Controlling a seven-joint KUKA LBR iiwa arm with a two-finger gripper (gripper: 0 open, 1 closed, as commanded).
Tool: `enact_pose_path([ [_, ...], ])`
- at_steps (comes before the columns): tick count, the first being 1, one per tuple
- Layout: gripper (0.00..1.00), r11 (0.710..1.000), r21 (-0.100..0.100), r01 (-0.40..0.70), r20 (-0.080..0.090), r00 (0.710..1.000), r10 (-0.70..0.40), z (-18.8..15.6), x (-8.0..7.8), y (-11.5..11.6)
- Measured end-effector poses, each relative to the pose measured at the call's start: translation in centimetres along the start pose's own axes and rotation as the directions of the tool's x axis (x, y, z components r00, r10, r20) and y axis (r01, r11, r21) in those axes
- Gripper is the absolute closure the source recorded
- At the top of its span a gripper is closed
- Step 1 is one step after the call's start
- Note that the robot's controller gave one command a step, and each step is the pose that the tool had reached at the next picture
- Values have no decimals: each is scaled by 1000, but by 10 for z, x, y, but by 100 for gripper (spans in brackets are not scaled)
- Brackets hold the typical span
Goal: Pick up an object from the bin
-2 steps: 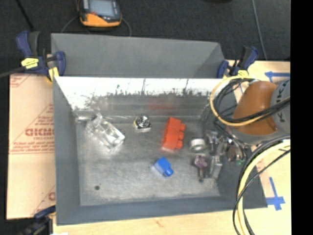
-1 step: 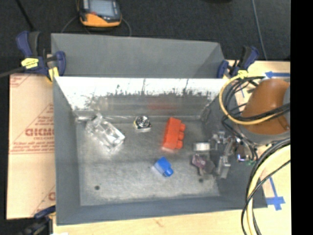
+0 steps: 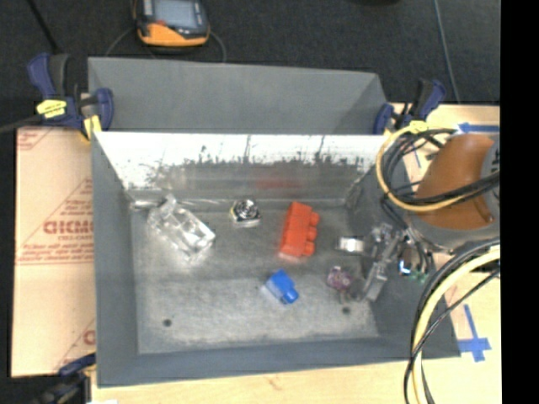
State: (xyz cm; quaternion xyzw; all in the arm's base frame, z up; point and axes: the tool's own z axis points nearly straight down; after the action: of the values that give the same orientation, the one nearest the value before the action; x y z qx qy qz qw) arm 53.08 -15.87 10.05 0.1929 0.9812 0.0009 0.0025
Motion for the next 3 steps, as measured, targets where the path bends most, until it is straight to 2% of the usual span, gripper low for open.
enact_pose_path([
  [1,0,993,-4,-114,-4,993,114,30,10,3],
  [2,0,994,-4,-108,-1,994,108,29,8,2],
  [3,100,994,-4,-106,3,994,106,27,7,2],
])
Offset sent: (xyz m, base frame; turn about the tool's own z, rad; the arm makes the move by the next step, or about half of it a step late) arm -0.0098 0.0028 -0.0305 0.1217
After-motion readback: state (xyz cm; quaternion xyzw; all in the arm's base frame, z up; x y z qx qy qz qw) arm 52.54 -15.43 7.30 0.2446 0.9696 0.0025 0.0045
